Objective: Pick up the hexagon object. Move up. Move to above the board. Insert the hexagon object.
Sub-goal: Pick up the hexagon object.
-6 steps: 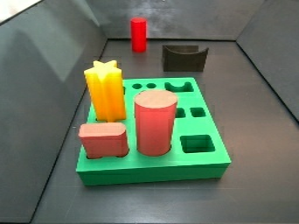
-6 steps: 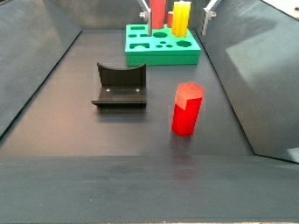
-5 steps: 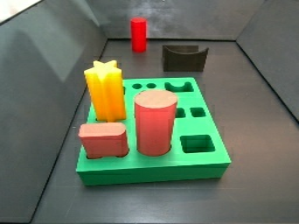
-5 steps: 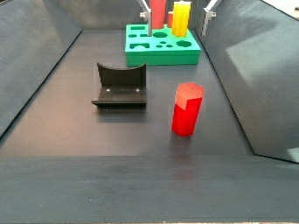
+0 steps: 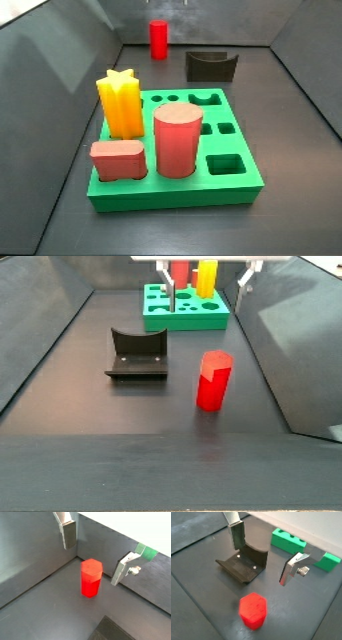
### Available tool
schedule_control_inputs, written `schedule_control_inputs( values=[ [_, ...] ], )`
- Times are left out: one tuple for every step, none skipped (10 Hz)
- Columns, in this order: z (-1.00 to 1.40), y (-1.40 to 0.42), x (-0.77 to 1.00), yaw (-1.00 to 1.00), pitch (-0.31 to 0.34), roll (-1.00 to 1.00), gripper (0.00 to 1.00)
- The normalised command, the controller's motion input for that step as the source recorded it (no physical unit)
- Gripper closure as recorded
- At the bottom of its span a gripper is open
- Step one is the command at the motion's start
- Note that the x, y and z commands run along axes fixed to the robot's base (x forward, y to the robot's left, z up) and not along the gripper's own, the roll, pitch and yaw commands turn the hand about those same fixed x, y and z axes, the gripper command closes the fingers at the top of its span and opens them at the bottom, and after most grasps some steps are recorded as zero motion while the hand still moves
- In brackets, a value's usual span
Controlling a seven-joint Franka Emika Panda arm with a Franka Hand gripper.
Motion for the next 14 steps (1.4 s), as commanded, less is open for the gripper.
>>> schedule_control_inputs(
  values=[
    [-0.31, 0.35, 0.0, -0.42, -0.013, 0.0, 0.0],
    [-0.31, 0.35, 0.0, -0.39, 0.0, 0.0, 0.0],
    [-0.27, 0.32, 0.0, -0.39, -0.033, 0.0, 0.0],
    [-0.28, 0.25, 0.0, -0.42, -0.053, 0.0, 0.0],
    [-0.25, 0.21, -0.06, -0.42, -0.05, 0.0, 0.0],
    [-0.25, 0.17, -0.05, -0.41, -0.056, 0.0, 0.0],
    [-0.29, 0.1, 0.0, -0.4, -0.086, 0.0, 0.0],
    [-0.3, 0.11, 0.0, -0.42, -0.099, 0.0, 0.0],
    [-0.37, 0.12, 0.0, -0.42, -0.114, 0.0, 0.0],
    [-0.42, 0.13, 0.0, -0.45, -0.136, -0.01, 0.0],
    [-0.43, 0.14, 0.0, -0.41, -0.124, 0.0, 0.0],
    [-0.46, 0.13, 0.0, -0.39, -0.133, 0.0, 0.0],
    [-0.5, 0.07, -0.09, -0.35, -0.133, 0.0, 0.0],
    [-0.58, 0.05, -0.06, -0.31, -0.137, 0.0, 0.0]
  ],
)
